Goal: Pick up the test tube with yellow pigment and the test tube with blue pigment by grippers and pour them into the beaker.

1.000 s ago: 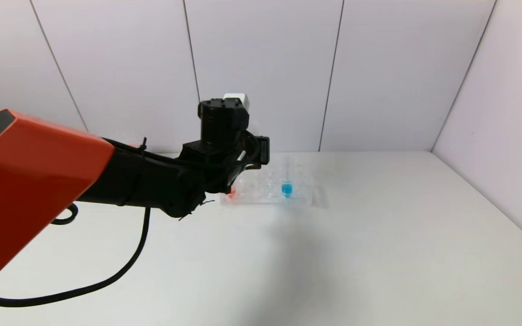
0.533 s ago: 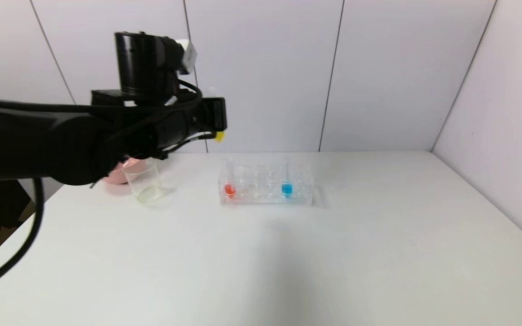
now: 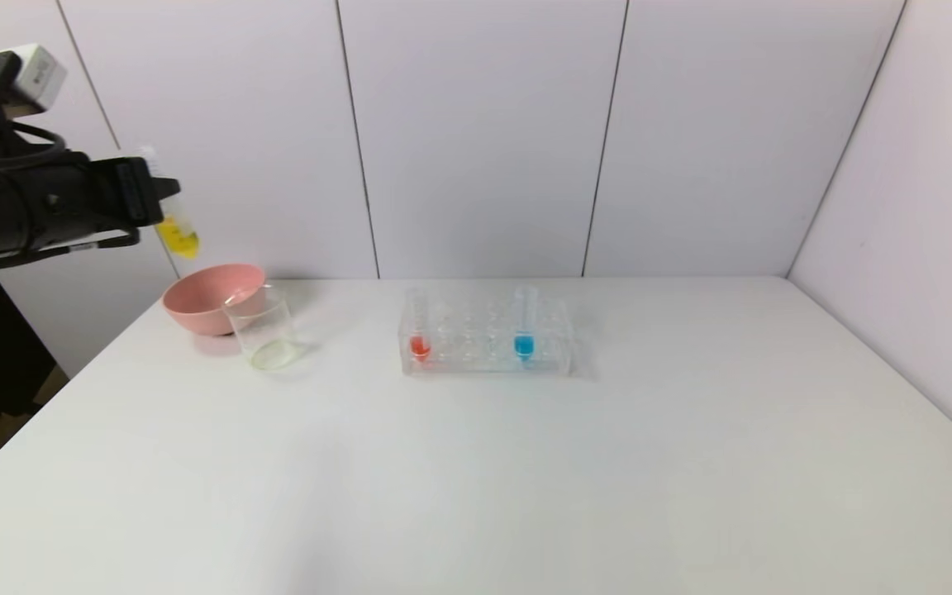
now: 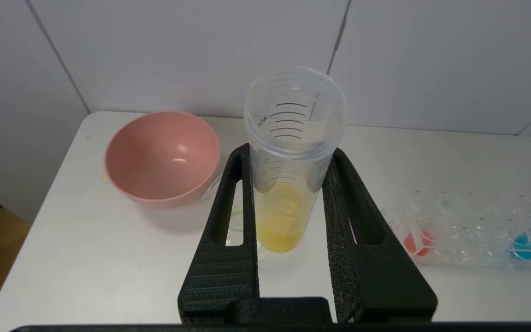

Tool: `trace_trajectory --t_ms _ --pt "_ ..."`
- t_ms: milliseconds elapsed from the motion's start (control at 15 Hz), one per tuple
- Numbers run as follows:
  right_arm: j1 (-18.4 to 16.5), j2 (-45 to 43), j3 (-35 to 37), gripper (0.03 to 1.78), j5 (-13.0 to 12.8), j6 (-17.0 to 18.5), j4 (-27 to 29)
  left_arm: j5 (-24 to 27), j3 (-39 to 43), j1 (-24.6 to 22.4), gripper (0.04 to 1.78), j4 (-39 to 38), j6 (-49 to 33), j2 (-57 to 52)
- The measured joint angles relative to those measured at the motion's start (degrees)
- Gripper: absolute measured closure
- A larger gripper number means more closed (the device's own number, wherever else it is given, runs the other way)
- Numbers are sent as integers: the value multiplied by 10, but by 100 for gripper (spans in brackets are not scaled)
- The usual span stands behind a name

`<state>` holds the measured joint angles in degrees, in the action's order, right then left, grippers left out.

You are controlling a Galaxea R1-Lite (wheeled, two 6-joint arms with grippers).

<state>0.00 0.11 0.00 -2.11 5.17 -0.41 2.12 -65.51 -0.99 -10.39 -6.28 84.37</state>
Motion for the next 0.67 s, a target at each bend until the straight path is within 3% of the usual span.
trace_trajectory --t_ms 200,333,667 --pt "0 0 0 10 0 0 0 95 24 -106 138 -2 6 -20" --pt "0 0 0 10 0 0 0 140 28 -145 138 -3 7 -22" --pt "0 0 0 10 0 0 0 155 34 -168 138 -5 6 -12"
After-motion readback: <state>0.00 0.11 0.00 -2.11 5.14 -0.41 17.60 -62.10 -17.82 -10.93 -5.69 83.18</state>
